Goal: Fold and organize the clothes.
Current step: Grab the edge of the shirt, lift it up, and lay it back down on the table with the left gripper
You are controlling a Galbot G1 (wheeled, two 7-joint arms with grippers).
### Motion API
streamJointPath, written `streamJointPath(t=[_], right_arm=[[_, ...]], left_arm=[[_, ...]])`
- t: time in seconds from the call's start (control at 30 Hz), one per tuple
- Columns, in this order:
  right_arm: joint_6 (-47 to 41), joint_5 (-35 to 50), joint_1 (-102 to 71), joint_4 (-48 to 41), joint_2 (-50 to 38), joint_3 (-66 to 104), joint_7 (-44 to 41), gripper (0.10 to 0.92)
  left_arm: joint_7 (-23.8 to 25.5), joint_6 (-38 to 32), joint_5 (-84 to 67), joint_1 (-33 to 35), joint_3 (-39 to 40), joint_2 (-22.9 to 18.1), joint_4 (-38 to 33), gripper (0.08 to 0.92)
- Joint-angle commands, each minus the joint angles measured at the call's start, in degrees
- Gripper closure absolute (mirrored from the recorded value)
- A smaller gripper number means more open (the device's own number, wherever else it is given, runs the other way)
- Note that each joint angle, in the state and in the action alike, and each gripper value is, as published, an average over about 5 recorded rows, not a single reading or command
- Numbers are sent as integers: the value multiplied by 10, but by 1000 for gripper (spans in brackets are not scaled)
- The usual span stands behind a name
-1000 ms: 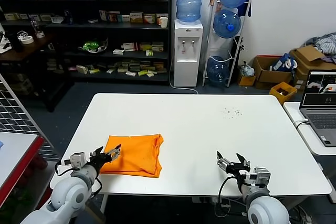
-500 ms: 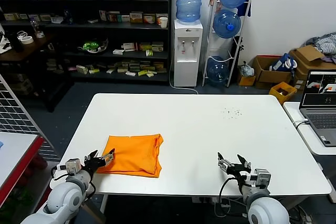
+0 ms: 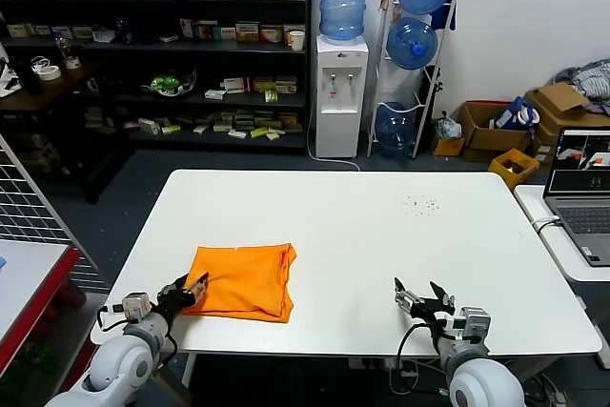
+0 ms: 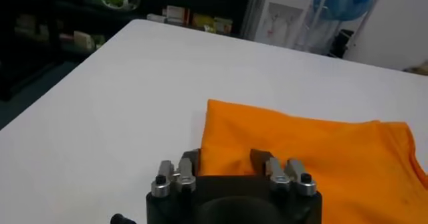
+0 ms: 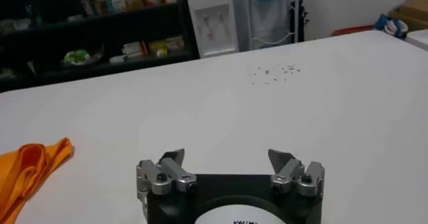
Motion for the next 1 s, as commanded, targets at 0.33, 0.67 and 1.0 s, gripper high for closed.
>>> streamJointPath(t=[0.33,0.67,1.0], right_arm=[[2,-1,0,-2,3,-1,-1,203],[5,-3,-2,-1,5,0,-2,203],[7,-2,3,2,1,-2,-3,203]], left_arm=[[5,-9,17,-6,2,-10,8,744],[-12,-45,107,21,-28,-17,-72,891],[-102,34,154,52,-60,29,-190,891]])
